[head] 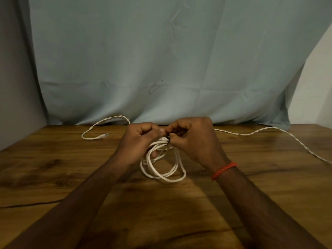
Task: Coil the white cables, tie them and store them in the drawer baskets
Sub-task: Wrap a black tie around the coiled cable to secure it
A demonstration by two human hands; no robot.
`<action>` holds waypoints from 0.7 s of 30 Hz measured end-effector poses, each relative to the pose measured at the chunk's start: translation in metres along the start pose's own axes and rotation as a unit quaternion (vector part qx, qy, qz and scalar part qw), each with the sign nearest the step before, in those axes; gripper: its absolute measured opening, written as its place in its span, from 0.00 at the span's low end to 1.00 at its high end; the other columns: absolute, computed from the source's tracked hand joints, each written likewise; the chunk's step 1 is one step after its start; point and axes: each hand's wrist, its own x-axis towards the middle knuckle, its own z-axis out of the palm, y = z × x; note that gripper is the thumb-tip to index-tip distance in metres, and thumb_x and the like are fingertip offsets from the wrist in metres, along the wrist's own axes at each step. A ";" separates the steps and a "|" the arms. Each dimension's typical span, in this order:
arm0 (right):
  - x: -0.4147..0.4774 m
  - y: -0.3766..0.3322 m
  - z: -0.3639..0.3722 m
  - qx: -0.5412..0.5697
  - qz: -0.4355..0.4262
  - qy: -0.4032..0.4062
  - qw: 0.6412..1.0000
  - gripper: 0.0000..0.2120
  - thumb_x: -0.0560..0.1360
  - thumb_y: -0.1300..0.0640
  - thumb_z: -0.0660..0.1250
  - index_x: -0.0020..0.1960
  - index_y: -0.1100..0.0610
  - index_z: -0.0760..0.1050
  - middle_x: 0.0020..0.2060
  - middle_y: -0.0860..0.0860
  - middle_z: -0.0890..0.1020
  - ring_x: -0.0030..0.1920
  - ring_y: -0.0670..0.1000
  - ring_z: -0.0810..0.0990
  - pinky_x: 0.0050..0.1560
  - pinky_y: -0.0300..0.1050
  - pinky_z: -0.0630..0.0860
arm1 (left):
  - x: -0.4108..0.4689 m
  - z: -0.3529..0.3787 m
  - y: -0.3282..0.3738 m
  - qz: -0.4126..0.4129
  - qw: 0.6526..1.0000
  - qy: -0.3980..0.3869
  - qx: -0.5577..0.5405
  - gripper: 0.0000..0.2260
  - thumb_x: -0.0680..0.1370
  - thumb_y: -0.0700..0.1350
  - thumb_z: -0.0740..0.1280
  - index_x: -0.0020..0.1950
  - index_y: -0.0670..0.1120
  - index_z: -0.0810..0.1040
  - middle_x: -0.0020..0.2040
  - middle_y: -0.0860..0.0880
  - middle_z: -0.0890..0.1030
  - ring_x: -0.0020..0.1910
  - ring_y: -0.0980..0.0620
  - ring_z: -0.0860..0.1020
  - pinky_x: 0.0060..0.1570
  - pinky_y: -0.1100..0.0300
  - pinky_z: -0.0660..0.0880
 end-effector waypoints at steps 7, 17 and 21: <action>0.000 0.001 0.002 -0.103 -0.085 0.006 0.991 0.07 0.66 0.60 0.77 0.44 0.55 0.86 0.33 0.50 0.82 0.33 0.47 0.78 0.35 0.45 0.78 | 0.000 0.004 0.001 -0.092 0.992 -0.001 -0.089 0.10 0.80 0.41 0.68 0.51 0.35 0.84 0.37 0.38 0.83 0.24 0.51 0.78 0.23 0.64 0.73; 0.001 0.002 0.005 -0.094 -0.127 0.008 0.987 0.05 0.70 0.62 0.74 0.44 0.54 0.86 0.36 0.48 0.85 0.36 0.46 0.81 0.39 0.41 0.77 | 0.000 -0.002 -0.004 -0.094 0.990 -0.057 -0.093 0.12 0.76 0.41 0.70 0.54 0.34 0.82 0.44 0.38 0.85 0.38 0.47 0.82 0.36 0.59 0.80; 0.001 0.004 0.005 -0.051 -0.094 0.019 0.994 0.04 0.72 0.61 0.75 0.46 0.55 0.85 0.37 0.47 0.86 0.36 0.42 0.81 0.41 0.33 0.77 | 0.001 -0.002 -0.005 -0.082 0.994 -0.046 -0.060 0.08 0.80 0.43 0.69 0.49 0.39 0.83 0.45 0.29 0.82 0.41 0.39 0.77 0.46 0.47 0.74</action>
